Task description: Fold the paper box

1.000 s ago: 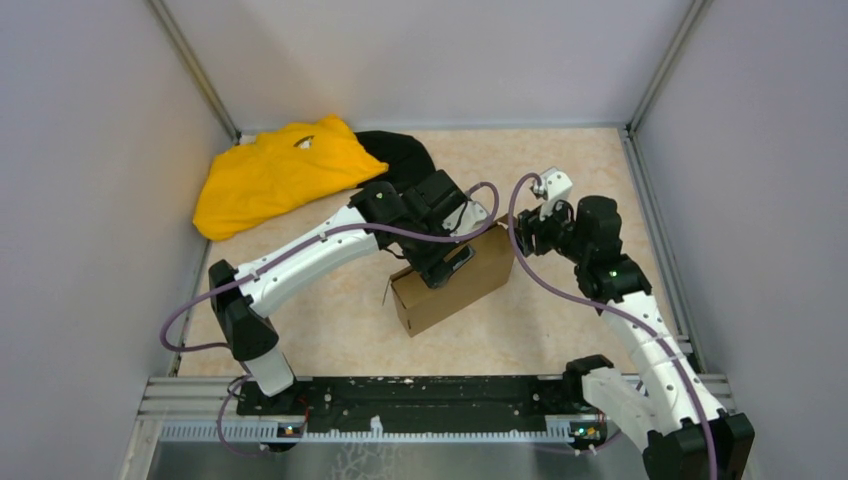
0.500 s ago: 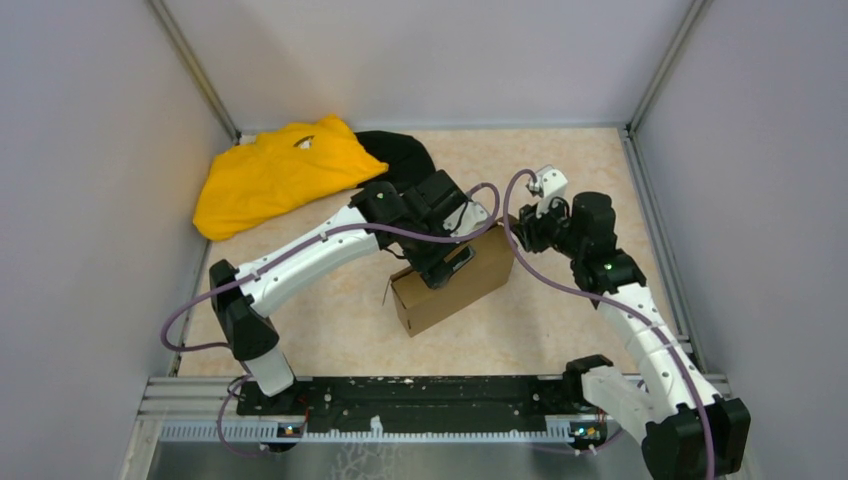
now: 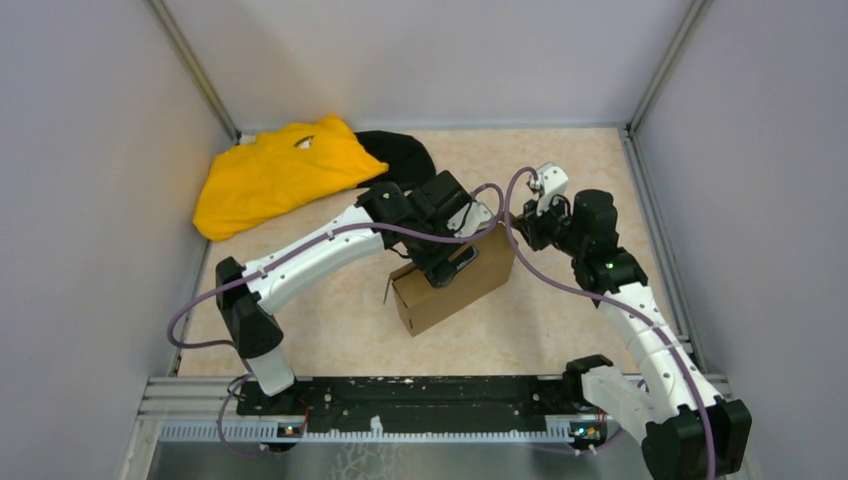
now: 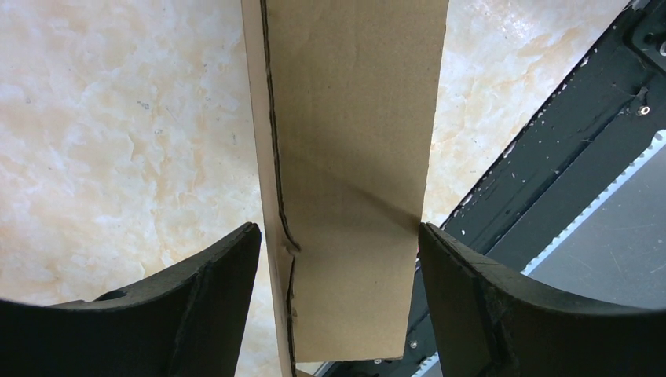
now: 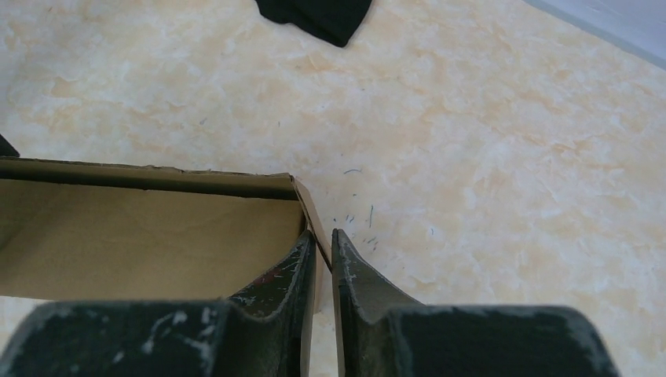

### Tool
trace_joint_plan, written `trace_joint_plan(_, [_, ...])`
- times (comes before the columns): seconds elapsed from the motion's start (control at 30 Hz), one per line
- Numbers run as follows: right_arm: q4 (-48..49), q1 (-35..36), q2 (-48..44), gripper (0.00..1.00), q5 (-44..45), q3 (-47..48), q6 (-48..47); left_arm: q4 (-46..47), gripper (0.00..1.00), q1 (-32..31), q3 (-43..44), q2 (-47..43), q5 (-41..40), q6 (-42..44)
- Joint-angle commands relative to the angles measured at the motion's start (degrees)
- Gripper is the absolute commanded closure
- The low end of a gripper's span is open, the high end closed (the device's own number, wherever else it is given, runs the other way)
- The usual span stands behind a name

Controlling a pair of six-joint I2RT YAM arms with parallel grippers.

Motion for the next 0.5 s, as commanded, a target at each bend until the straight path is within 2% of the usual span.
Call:
trace_joint_plan(0.0, [0.44,-0.12,-1.04,0.89,-1.64,3.59,0.88,1.09,0.21,-0.34,1.82,1.60,-0.20,0.89])
trace_joint_plan(0.47, [-5.43,-0.13,-2.69,1.00,0.76,6.01,5.37,2.74,0.21,-0.16,2.07,2.59,-1.01,2.71])
